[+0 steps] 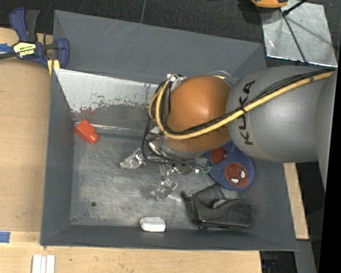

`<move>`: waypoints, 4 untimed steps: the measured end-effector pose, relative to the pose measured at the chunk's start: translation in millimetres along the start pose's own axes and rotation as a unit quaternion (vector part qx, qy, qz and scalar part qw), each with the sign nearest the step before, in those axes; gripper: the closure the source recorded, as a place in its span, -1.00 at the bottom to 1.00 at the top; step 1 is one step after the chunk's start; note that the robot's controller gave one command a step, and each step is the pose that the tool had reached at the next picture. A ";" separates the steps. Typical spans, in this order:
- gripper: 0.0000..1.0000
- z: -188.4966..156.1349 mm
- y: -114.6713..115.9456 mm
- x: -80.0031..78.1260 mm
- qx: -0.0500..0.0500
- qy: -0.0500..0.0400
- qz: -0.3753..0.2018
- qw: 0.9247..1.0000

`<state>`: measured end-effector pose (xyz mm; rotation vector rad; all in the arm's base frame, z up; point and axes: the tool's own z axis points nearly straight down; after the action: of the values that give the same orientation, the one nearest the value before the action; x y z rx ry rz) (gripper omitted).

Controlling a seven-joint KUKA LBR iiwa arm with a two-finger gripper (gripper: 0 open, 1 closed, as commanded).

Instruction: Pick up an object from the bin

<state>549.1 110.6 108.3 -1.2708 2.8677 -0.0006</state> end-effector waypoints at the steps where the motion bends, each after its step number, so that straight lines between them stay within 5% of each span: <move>1: -1.00 -19.4 -95.4 10.6 0.002 0.000 -0.084 0.996; 2: -1.00 -8.9 -117.1 15.7 0.001 0.000 -0.087 0.996; 3: -1.00 -2.9 -155.4 81.9 -0.001 0.002 -0.191 0.982; 4: -1.00 0.3 -186.7 128.7 -0.005 -0.007 -0.249 0.969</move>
Offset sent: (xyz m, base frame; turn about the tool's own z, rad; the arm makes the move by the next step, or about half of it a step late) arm 0.0610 -0.0682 0.0178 -0.1756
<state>600.9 -110.2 107.9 -1.9394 2.4550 0.0190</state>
